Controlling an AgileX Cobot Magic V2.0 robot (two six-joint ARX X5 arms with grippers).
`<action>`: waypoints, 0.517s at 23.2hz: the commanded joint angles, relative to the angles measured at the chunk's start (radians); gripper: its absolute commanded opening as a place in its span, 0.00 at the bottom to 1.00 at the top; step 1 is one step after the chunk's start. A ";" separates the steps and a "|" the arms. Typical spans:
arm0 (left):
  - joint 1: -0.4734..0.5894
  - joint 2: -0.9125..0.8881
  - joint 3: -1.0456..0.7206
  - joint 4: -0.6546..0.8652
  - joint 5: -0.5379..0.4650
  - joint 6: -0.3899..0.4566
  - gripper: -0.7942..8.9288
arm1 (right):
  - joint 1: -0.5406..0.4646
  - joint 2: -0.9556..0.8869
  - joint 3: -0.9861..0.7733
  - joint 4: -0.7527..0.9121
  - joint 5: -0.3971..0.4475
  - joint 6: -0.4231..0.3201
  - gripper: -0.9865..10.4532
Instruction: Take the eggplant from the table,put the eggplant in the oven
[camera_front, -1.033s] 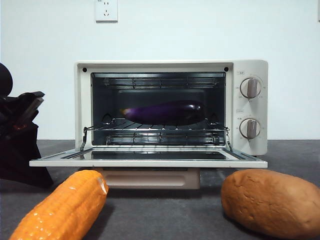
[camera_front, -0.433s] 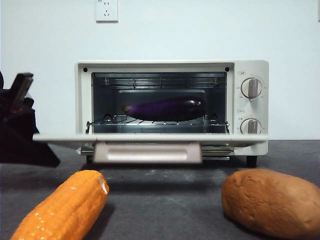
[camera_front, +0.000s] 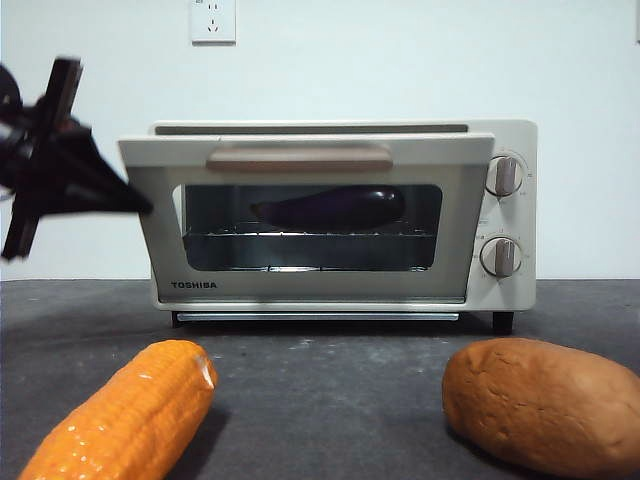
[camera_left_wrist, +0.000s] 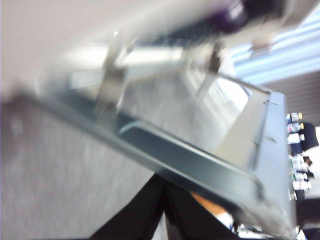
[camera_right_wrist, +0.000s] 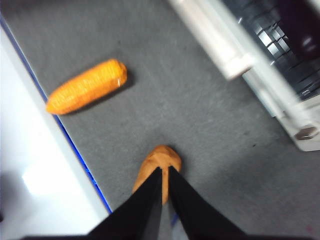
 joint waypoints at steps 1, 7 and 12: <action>0.010 -0.042 0.099 -0.019 0.002 -0.011 0.09 | 0.012 0.012 -0.095 0.095 0.001 0.014 0.09; 0.013 -0.224 0.216 -0.057 -0.235 -0.011 0.09 | -0.013 0.012 -0.297 0.279 0.082 -0.001 0.09; -0.014 -0.417 0.218 -0.097 -0.430 0.035 0.09 | -0.120 0.009 -0.395 0.414 0.111 0.039 0.09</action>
